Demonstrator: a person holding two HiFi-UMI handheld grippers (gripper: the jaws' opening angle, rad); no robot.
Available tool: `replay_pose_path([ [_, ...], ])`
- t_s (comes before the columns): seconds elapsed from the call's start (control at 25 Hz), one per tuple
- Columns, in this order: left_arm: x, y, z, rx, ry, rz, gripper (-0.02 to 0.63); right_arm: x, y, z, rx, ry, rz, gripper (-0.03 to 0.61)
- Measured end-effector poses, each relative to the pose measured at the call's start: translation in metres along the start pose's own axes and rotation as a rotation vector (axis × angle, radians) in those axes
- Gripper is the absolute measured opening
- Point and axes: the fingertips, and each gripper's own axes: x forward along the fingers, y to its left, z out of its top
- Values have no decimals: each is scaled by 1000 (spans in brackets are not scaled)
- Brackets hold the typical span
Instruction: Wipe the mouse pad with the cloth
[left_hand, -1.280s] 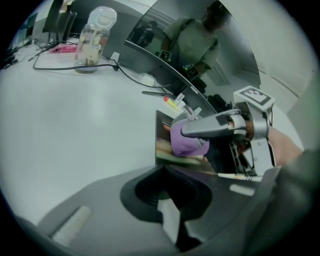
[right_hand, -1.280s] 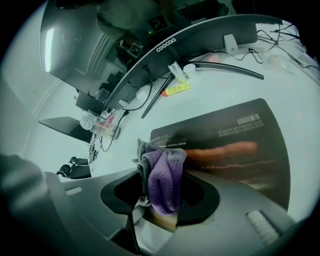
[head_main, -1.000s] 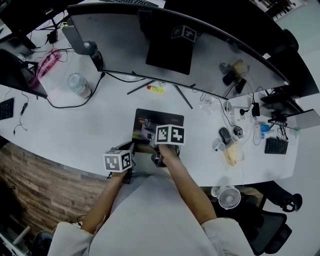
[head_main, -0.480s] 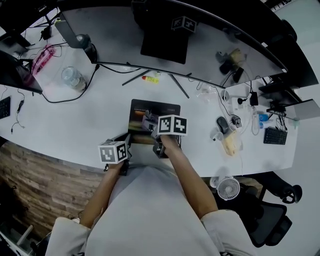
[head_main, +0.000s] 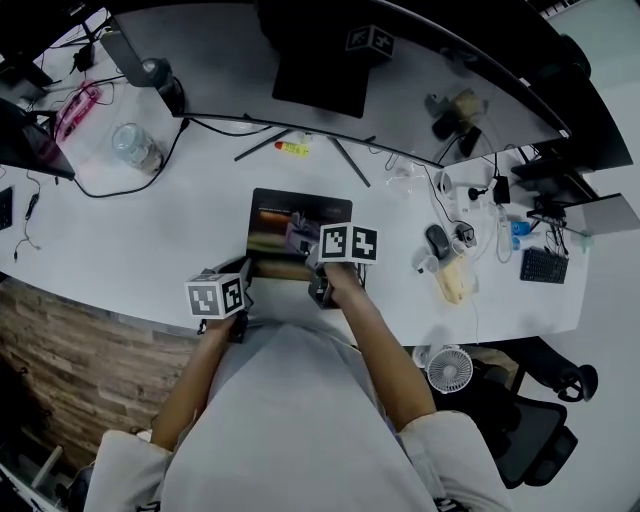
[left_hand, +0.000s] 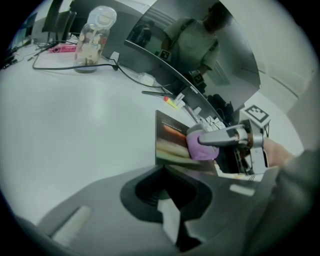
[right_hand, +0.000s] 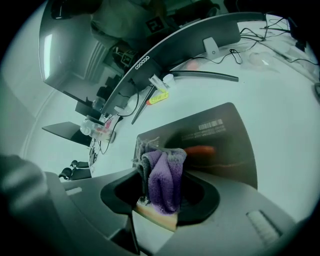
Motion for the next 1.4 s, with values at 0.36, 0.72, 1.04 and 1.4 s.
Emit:
replay_pose_path([
  [0.36, 1, 0, 0, -2, 1, -1, 0, -13, -19, 1, -5, 5, -12, 195],
  [0.72, 0, 1, -1, -4, 1, 3, 0, -29, -43, 2, 36, -6, -6, 199],
  [1.04, 0, 0, -1, -2, 1, -3, 0, -43, -60, 1, 32, -6, -21, 199],
  [1.4, 1, -1, 0, -1, 0, -4, 0, -59, -80, 1, 31, -19, -46, 199],
])
